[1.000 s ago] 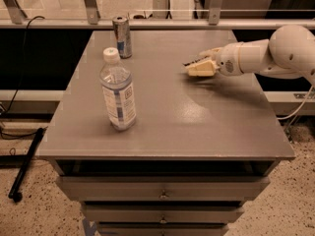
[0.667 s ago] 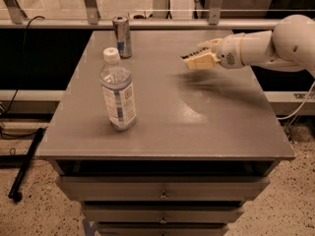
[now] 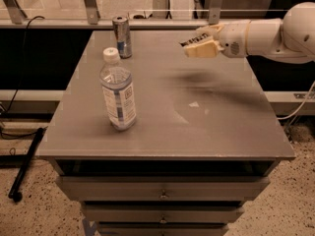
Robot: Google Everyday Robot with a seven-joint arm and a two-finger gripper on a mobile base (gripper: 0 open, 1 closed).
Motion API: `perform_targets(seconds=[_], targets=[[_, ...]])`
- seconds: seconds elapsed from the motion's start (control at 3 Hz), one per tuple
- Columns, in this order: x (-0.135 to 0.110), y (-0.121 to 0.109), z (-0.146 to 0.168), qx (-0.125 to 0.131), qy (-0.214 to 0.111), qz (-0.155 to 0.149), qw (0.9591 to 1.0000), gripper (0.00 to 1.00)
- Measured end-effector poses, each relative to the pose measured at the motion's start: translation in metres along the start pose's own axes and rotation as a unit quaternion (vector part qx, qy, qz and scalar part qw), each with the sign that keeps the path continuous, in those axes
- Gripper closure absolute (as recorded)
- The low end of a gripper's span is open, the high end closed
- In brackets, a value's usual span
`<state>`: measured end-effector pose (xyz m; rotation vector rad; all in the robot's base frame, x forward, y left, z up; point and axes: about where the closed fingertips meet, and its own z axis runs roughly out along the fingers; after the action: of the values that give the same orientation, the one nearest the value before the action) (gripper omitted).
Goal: Move rxbar chocolate near blue plastic bottle
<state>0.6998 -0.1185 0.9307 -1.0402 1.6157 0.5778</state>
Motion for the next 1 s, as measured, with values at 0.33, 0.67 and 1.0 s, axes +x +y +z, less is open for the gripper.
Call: perform_targets(seconds=[0.33,0.67,1.0], targets=[[-0.0101,0.0037,-0.0042,-0.015,-0.031,0.014,0.9993,1.00],[-0.0102,0.0038,-0.0041,-0.015,-0.031,0.014,0.9993,1.00],[-0.0180,0.0105,0.0023,-0.028,-0.039,0.008,0.9988,1.00]])
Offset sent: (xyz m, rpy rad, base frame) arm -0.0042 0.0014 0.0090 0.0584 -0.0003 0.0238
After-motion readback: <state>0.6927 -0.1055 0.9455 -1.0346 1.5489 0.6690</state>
